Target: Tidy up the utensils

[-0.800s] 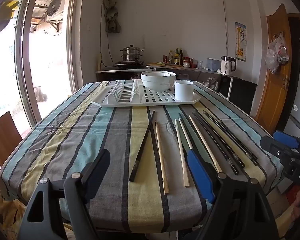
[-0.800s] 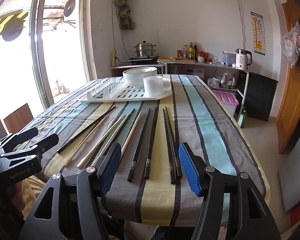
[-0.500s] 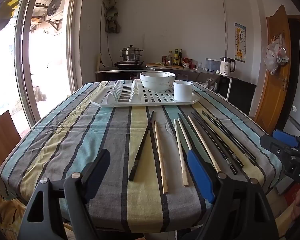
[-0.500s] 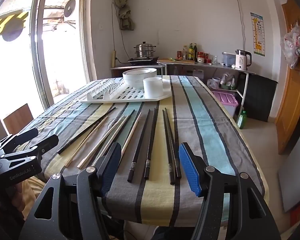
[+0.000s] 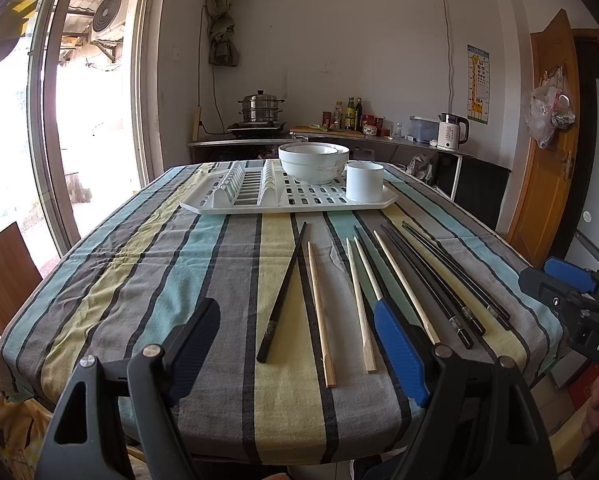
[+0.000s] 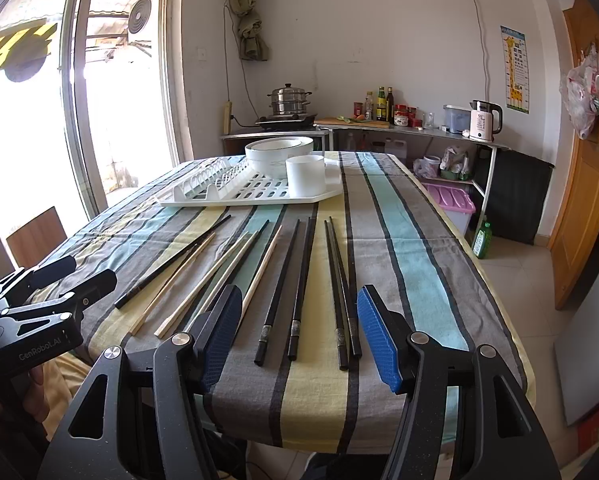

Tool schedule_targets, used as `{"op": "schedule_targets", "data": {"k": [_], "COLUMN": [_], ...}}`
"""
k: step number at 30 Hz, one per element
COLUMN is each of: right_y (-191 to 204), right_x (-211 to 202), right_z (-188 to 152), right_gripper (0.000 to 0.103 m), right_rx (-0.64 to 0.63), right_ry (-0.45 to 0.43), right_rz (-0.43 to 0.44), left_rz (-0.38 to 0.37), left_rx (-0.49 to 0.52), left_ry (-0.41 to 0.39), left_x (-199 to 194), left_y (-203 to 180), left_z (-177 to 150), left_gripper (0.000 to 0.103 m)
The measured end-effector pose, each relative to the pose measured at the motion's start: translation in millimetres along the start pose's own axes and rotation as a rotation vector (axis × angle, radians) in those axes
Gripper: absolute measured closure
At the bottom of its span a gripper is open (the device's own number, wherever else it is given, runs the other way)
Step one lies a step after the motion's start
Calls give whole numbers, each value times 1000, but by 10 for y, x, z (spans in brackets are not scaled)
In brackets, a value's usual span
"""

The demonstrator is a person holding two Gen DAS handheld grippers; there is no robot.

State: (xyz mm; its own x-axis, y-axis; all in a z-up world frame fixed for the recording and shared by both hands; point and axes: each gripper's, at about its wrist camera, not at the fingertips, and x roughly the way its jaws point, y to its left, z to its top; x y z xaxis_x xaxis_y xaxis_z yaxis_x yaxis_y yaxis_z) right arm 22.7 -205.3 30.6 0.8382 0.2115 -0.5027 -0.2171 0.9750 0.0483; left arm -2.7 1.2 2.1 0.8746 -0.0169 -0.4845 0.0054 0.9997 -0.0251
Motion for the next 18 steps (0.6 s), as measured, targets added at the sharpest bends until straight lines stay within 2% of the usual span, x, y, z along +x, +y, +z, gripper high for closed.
{"op": "schedule_targets", "data": {"k": [18], "right_y": [-5], "right_x": [-4], "right_z": [12], "right_gripper": [42], "right_rx": [1], "right_ry": [-2], "right_rz": [1], "left_rz": [-6], "left_rx": [10], "left_ry": [-3], "left_x": [-13], "left_y": [-19], "left_z": [14], "left_gripper": [21]}}
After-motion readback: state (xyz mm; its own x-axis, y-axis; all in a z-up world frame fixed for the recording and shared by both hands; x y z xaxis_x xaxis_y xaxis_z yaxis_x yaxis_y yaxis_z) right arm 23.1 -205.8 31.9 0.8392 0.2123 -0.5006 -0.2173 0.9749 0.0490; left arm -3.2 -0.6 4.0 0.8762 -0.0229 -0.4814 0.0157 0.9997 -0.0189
